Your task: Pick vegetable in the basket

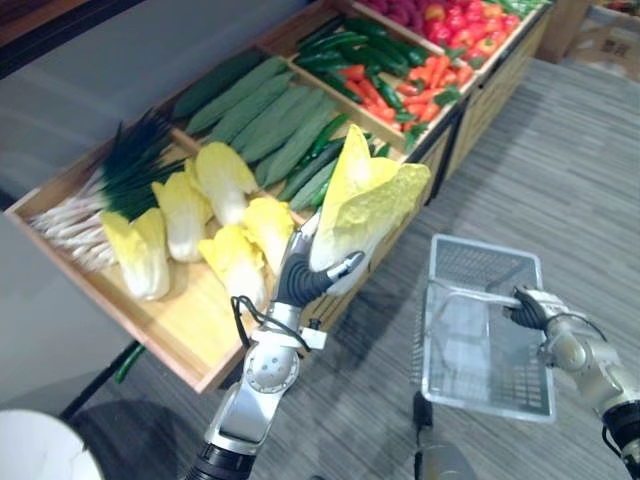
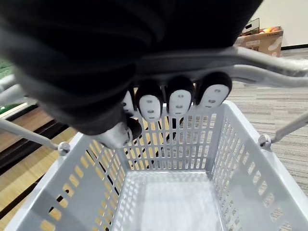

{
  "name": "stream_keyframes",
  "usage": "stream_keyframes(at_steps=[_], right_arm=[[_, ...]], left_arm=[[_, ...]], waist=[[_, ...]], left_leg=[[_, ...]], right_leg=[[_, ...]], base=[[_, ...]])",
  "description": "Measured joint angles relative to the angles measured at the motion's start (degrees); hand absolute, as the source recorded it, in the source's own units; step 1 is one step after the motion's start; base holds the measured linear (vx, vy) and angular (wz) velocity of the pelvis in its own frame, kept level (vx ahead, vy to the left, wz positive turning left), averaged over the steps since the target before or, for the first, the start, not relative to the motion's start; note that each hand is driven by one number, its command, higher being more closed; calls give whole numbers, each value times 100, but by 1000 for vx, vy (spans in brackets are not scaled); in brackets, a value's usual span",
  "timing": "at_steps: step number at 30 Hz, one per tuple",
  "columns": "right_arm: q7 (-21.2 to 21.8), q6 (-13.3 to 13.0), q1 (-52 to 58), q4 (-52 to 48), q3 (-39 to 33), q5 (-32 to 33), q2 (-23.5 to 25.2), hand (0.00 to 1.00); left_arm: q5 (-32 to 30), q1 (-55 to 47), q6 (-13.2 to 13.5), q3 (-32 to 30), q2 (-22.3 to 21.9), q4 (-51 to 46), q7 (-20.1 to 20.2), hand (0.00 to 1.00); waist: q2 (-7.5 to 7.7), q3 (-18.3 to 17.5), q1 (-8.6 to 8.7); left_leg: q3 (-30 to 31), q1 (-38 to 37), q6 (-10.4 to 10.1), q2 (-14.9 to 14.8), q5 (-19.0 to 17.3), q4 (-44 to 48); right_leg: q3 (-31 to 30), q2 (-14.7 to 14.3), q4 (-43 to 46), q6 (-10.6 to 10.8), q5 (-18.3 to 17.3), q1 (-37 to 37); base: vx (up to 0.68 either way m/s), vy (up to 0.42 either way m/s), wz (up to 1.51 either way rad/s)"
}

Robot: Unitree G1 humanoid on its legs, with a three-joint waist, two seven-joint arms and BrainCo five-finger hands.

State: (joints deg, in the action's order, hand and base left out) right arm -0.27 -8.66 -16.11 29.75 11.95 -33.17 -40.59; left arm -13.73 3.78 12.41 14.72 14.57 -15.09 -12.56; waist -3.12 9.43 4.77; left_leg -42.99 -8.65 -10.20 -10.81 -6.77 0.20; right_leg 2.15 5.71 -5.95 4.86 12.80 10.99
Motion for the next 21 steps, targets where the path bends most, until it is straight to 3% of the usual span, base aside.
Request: stream_keyframes(at_steps=[10, 15, 21], right_arm=[[329, 238, -951, -176, 264, 298, 6, 100], [338, 318, -1294, -448, 264, 451, 10, 100], [338, 341, -1803, -466, 270, 447, 116, 100]], left_arm=[[22, -4, 91, 1350, 406, 5, 703, 100], [261, 86, 103, 2120, 509, -43, 1105, 100], [468, 197, 153, 2610, 618, -182, 1343, 100]], waist=[[-4, -3, -23], [-28, -19, -23], [-87, -59, -22]], left_leg=[[-741, -434, -82, 58, -168, 58], [-1152, -459, -203, -209, -473, 636], [-1619, -449, -319, -513, -675, 1148]], right_leg=[[-621, -100, 5, 59, 129, -22], [-870, -264, 125, 70, 134, 67], [-1063, -480, 307, 72, 132, 275]], base=[[-74, -6, -34], [-77, -39, -33], [-71, -54, -31]])
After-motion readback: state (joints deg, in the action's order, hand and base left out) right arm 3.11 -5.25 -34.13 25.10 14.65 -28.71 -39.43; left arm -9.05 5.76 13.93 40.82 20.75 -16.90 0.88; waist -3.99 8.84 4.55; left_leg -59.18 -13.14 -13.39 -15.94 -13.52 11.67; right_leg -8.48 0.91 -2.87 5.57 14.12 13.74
